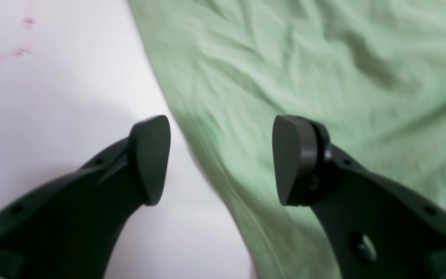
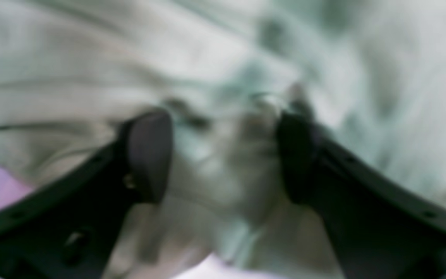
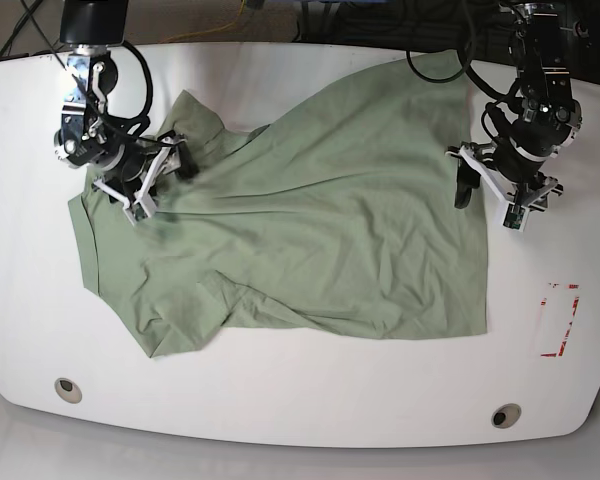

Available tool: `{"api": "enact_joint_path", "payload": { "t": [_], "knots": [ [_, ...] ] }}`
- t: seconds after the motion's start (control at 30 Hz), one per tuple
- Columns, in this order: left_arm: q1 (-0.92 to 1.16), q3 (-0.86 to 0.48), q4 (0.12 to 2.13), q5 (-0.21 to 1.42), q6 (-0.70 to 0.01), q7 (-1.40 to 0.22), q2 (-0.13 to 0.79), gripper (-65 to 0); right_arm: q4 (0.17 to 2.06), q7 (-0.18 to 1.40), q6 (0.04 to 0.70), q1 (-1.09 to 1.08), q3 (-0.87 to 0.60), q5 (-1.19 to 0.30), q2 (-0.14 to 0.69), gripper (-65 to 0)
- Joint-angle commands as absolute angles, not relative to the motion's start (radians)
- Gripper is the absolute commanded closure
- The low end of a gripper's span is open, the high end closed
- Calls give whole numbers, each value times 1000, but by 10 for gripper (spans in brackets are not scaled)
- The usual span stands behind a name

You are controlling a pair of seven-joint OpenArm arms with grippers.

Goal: Layout the t-shirt on the table in an organized manner, then fold the t-shirt properly
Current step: 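Move the right gripper to the shirt's collar corner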

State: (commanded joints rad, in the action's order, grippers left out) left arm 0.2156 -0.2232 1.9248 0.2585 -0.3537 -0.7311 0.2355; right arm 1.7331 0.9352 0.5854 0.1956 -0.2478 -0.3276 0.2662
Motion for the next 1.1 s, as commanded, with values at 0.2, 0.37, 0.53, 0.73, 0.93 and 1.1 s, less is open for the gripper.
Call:
{"api": "enact_joint_path", "payload": {
  "t": [0.2, 0.37, 0.53, 0.73, 0.93, 1.1],
  "knots": [
    [208, -180, 1917, 257, -354, -731, 234, -387, 1899, 963, 572, 265, -332, -325, 157, -479],
    [196, -156, 1914, 257, -354, -731, 234, -387, 1980, 958, 578, 320, -410, -329, 68, -479],
    [196, -153, 1914, 257, -354, -731, 234, -387, 1994, 955, 579, 341, -496, -329, -4, -477],
    [196, -153, 1911, 257, -354, -731, 234, -387, 1992, 903, 576, 364, -627, -328, -84, -477],
    [196, -153, 1911, 257, -354, -731, 234, -387, 1988, 901, 576, 364, -705, -329, -101, -477],
    [196, -153, 1911, 257, -354, -731, 234, -387, 1986, 900, 575, 360, -780, -331, -140, -477]
  ]
}}
